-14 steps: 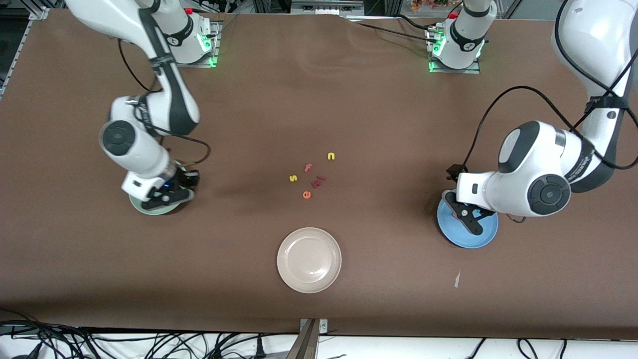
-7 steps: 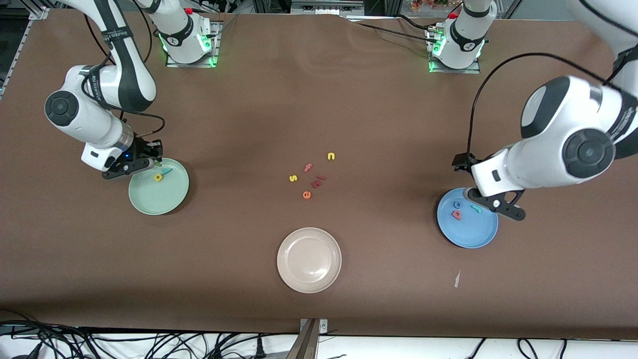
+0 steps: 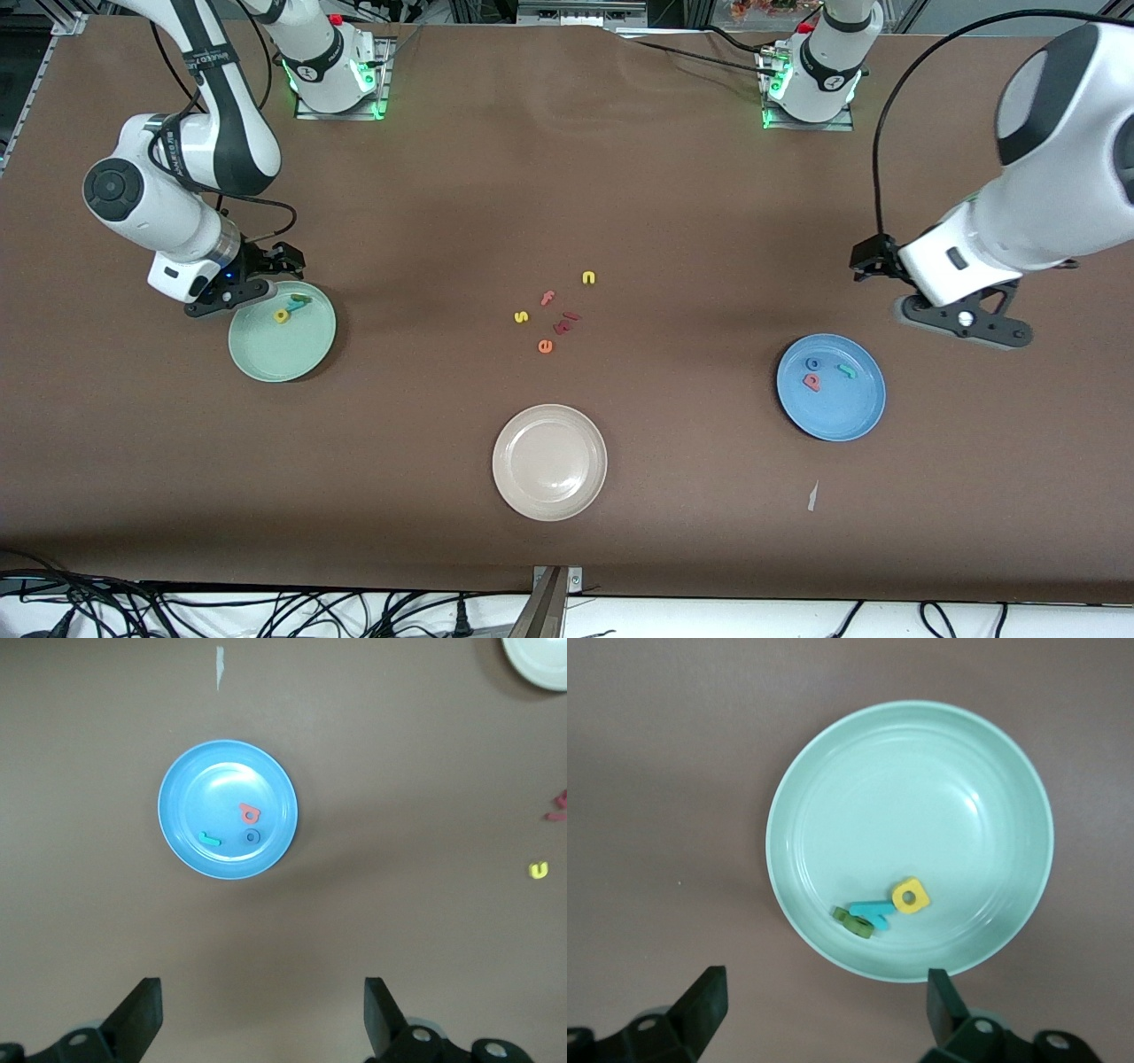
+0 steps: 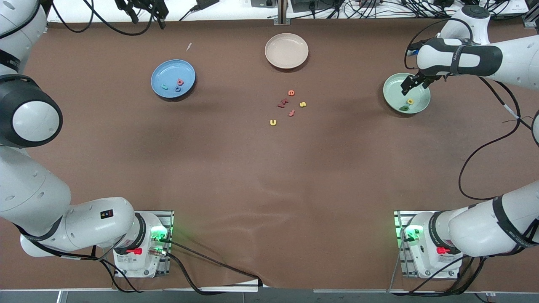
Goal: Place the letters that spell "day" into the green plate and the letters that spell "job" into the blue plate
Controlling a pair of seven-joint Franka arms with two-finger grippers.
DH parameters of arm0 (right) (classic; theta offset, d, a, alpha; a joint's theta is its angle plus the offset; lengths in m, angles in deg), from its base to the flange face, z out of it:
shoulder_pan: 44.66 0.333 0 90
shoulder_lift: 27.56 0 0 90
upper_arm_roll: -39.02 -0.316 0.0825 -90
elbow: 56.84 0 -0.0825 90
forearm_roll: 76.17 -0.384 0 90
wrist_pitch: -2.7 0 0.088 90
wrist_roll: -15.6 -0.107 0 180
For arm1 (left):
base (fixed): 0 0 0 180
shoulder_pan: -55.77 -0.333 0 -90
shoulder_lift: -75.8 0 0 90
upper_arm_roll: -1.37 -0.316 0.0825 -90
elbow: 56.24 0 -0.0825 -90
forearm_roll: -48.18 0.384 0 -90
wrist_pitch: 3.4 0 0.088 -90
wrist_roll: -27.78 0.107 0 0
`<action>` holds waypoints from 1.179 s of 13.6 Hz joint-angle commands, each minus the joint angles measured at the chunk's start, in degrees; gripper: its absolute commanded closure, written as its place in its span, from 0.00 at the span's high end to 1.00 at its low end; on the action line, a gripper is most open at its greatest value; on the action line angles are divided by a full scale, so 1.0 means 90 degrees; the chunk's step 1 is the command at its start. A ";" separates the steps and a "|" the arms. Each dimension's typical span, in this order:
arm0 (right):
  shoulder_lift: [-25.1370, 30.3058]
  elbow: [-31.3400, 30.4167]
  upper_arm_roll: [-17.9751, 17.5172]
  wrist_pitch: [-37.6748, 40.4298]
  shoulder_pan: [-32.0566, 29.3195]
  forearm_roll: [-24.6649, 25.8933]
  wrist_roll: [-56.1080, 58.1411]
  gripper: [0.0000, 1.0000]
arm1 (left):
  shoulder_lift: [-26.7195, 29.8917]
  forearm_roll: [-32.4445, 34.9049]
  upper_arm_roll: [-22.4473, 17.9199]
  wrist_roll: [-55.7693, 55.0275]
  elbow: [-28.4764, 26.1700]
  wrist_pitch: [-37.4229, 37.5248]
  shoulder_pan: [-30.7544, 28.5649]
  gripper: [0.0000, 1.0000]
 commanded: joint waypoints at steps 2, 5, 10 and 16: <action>0.0638 0.0086 -0.0129 0.0065 -0.0032 -0.0015 -0.0488 1.00 | 0.0295 -0.0534 -0.1218 -0.0302 0.0141 0.0168 -0.0005 1.00; 0.0699 0.0953 -0.0460 0.1232 -0.0032 -0.0015 -0.1328 1.00 | 0.0763 -0.1384 -0.2802 -0.0342 -0.0267 0.0129 0.1009 1.00; 0.0757 0.2505 -0.0637 0.3059 -0.0032 0.0121 -0.1828 1.00 | 0.1993 -0.1433 -0.3790 -0.0333 -0.1750 -0.1447 0.1657 1.00; 0.0816 0.3991 -0.1260 0.4751 -0.0450 0.0687 -0.1877 1.00 | 0.2679 -0.1473 -0.3831 -0.0313 -0.2536 -0.1718 0.1589 1.00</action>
